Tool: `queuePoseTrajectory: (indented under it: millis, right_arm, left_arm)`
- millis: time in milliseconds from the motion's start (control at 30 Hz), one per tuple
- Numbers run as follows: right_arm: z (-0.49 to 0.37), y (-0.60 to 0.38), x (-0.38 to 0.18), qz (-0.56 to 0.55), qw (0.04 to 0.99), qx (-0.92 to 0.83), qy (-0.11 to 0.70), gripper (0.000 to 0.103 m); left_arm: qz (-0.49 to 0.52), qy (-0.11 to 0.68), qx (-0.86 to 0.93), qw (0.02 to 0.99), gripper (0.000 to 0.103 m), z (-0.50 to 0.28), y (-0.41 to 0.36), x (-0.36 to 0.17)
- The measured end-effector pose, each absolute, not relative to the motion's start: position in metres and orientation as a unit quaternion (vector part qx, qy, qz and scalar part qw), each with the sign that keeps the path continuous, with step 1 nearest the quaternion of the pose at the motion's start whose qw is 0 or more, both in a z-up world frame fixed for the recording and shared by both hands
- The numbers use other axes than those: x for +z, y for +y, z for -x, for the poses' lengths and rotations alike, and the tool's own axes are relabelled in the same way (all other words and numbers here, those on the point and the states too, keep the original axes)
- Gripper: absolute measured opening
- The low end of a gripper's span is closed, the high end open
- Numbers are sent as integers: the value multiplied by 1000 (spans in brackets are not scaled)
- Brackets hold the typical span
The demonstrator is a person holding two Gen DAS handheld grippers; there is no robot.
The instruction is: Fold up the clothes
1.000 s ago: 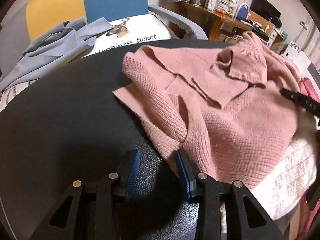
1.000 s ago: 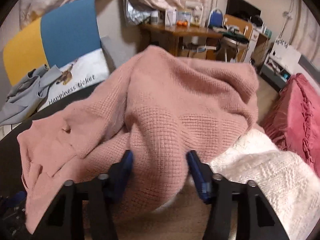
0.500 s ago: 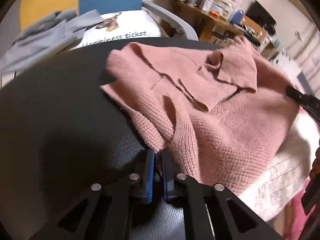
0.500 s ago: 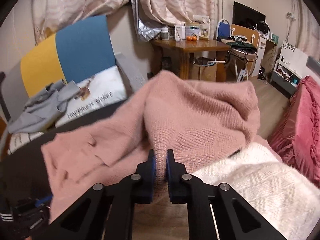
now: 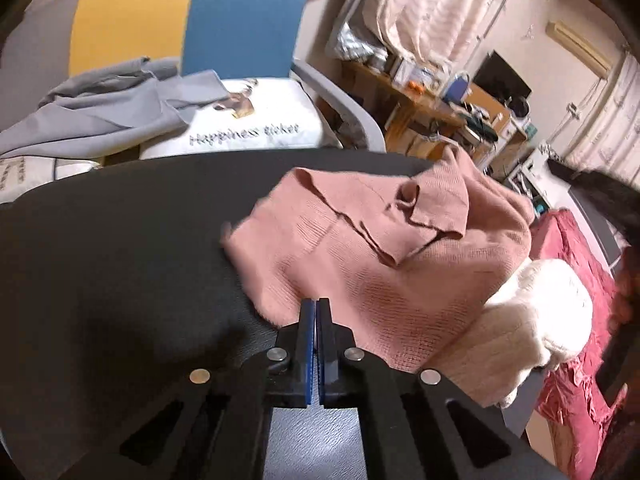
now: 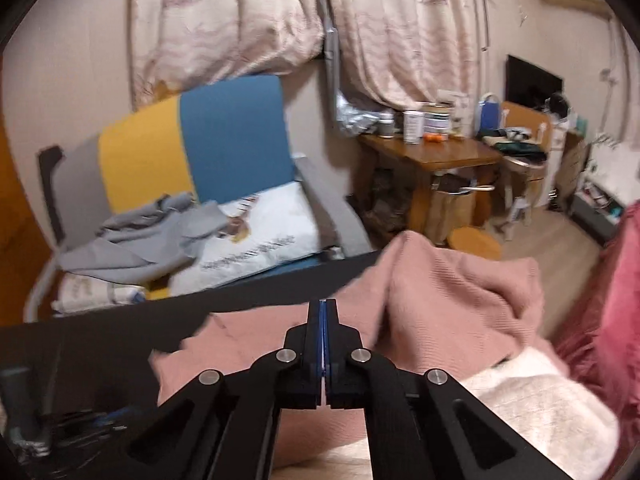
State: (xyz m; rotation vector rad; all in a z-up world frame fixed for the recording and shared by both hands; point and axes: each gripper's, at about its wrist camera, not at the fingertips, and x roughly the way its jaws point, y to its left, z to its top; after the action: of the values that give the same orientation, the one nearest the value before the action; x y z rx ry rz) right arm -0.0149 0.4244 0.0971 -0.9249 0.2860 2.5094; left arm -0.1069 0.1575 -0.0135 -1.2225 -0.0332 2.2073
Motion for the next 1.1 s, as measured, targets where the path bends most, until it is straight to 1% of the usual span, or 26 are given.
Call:
queuePoseTrajectory:
  millis: [33, 67, 100, 167, 200, 333, 400, 433, 467, 500, 533, 600, 633, 700, 733, 867, 900, 967, 1000, 1033, 1100]
  right_arm:
    - [18, 431, 87, 352, 247, 897, 103, 77]
    - [22, 439, 76, 369, 269, 884, 103, 93]
    - [24, 448, 66, 378, 291, 873, 101, 101]
    - [27, 469, 45, 399, 334, 850, 83, 101]
    - [29, 481, 34, 410, 355, 837, 75, 101]
    - [43, 524, -9, 483, 348, 794, 125, 101]
    - [41, 536, -23, 484, 330, 792, 170, 101]
    - [36, 540, -28, 475, 326, 795, 186, 98]
    - [33, 540, -27, 463, 323, 803, 191, 91]
    - [30, 540, -26, 450, 319, 811, 194, 71]
    - [27, 539, -24, 438, 315, 818, 198, 46]
    - [25, 531, -17, 417, 296, 839, 187, 30]
    - [23, 526, -14, 410, 290, 846, 177, 26]
    - [20, 520, -7, 401, 283, 856, 165, 23]
    - [18, 520, -3, 393, 278, 860, 171, 21]
    - [12, 515, 18, 360, 254, 878, 189, 17]
    - [14, 511, 22, 355, 250, 880, 190, 17]
    - [18, 503, 35, 340, 237, 888, 197, 16]
    - [21, 499, 42, 333, 229, 892, 200, 16]
    - [23, 495, 49, 325, 221, 897, 202, 16]
    - [26, 485, 65, 307, 203, 908, 202, 16]
  left_arm:
    - [465, -23, 830, 308, 0, 105, 153, -15]
    - [469, -29, 827, 310, 0, 103, 150, -16]
    - [473, -29, 824, 311, 1, 101, 149, -19]
    - [484, -25, 818, 311, 10, 95, 149, -28]
    - [489, -23, 814, 311, 18, 93, 149, -33]
    - [527, -5, 796, 299, 19, 95, 161, -61]
    - [537, 13, 798, 273, 20, 99, 170, -73]
    - [540, 20, 799, 263, 21, 102, 174, -78]
    - [540, 23, 801, 258, 21, 103, 178, -81]
    - [537, 24, 803, 257, 23, 105, 182, -82]
    - [535, 26, 805, 257, 28, 106, 187, -83]
    - [529, 29, 808, 259, 32, 110, 196, -83]
    - [526, 38, 809, 260, 34, 110, 202, -84]
    - [522, 57, 806, 272, 35, 109, 213, -83]
    - [523, 59, 801, 285, 35, 108, 218, -82]
    - [535, 32, 784, 314, 35, 107, 227, -81]
    - [538, 20, 779, 320, 31, 108, 227, -82]
    - [546, -8, 770, 331, 17, 111, 223, -84]
    - [552, -23, 764, 333, 13, 113, 221, -85]
    - [555, -39, 760, 336, 9, 114, 217, -84]
    - [547, -54, 764, 339, 7, 114, 209, -77]
